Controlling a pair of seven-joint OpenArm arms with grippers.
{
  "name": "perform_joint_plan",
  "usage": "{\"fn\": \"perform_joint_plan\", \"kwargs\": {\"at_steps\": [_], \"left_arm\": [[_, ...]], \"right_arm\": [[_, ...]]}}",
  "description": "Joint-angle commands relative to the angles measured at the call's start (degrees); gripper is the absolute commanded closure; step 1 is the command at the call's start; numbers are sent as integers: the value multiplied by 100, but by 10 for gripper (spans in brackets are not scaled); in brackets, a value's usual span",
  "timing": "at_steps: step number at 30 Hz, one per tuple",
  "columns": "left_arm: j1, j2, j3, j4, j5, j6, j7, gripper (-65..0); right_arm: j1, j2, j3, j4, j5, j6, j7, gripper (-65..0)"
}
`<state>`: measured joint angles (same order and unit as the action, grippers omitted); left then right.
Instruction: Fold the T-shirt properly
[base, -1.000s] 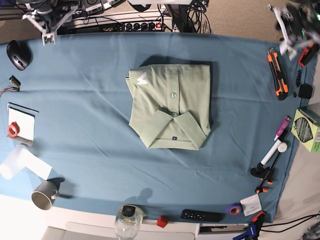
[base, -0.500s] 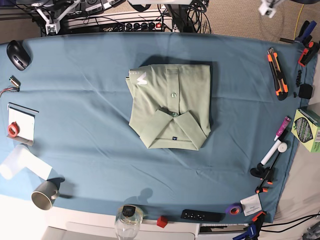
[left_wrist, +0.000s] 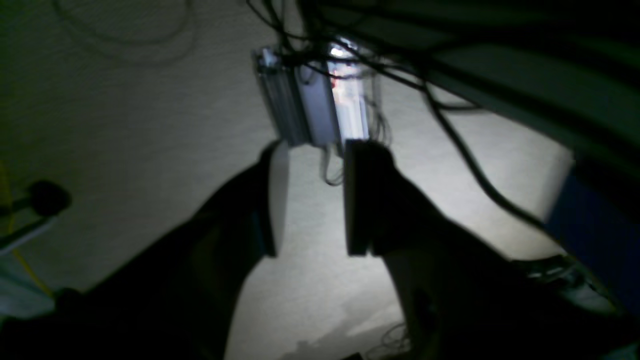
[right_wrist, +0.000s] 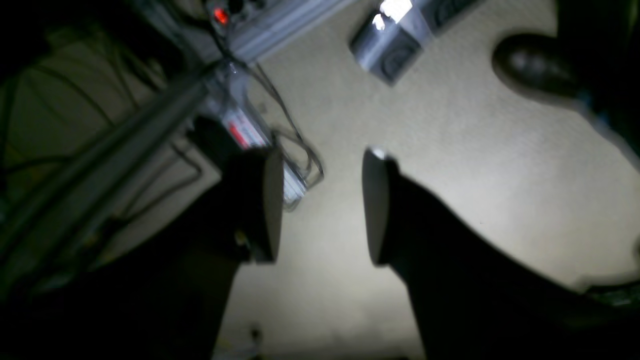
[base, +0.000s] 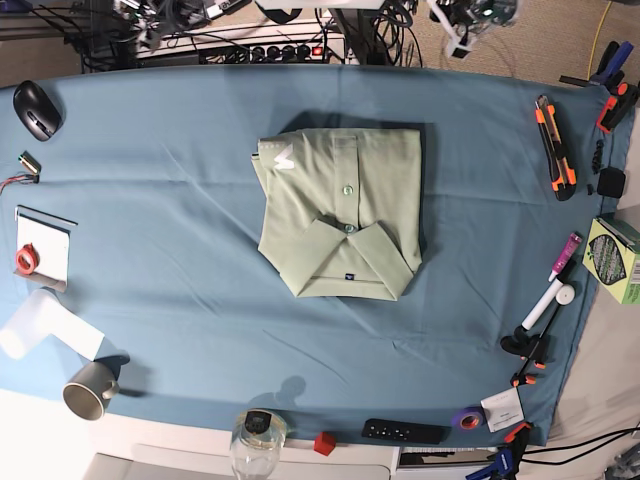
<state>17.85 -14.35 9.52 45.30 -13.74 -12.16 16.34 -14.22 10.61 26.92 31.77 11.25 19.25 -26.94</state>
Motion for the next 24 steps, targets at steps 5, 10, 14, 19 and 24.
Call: {"fn": "perform_joint_plan", "kwargs": {"at_steps": [5,10,14,19,24], "left_arm": [[-728,168,581,-1355,247,516,-732,-178],[-1263,501,957,-2120,264,723,-817,-178],[-1519,796,1106,-2330,269,726,-601,-178],[-1550,1012,1110,-2334,267,728,-212,-177],[-1513,1104,1110,-2334,264,1143,264,-27]], "right_arm": [[809,-66,2,-1255,-1327,2,1672,-260],[1311,-356,2,-1626,-2627,2,2264,-260],[1443,-540,-4,-1626,-2979,-2,2044,-260],[1388,-450,-407,-1657,-2977,-291,1624,-203],[1388,-402,-1010,-1657,-2975,-695,981,-2]]}}
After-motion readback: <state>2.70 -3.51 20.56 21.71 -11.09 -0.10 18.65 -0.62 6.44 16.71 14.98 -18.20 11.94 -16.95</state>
